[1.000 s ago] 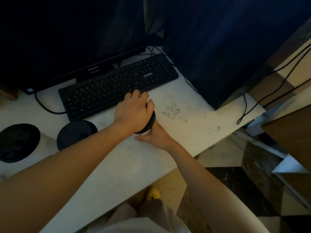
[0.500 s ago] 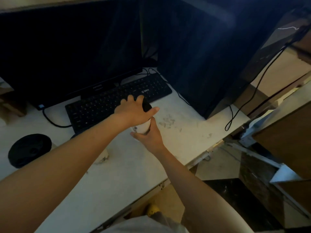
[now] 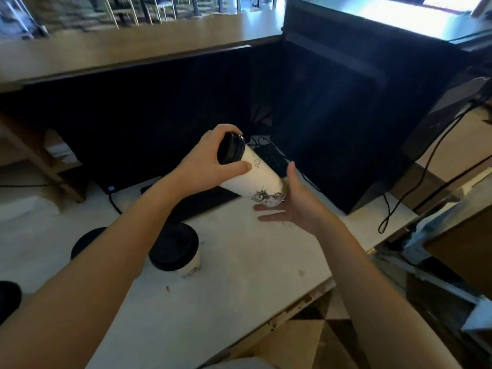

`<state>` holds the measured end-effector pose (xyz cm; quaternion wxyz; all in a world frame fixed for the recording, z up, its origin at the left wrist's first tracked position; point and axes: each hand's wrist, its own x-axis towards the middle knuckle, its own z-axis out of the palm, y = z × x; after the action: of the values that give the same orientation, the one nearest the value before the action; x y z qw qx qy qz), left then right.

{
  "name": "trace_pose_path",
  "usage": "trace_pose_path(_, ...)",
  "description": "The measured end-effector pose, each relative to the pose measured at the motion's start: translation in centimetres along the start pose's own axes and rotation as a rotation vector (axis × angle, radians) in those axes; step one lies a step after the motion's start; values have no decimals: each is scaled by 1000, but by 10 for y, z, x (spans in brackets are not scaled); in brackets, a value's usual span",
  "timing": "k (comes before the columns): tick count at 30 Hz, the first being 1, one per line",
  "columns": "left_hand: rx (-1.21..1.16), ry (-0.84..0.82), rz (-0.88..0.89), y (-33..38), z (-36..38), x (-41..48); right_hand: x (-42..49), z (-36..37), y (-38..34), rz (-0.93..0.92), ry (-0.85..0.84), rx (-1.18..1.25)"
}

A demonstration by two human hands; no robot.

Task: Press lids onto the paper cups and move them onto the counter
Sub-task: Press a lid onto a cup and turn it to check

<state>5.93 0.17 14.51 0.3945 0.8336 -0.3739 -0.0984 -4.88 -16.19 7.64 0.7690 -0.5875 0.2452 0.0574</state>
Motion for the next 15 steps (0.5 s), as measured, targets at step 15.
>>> trace_pose_path(15, -433, 184, 186, -1, -6, -34, -38, 5, -62, -457, -75, -87)
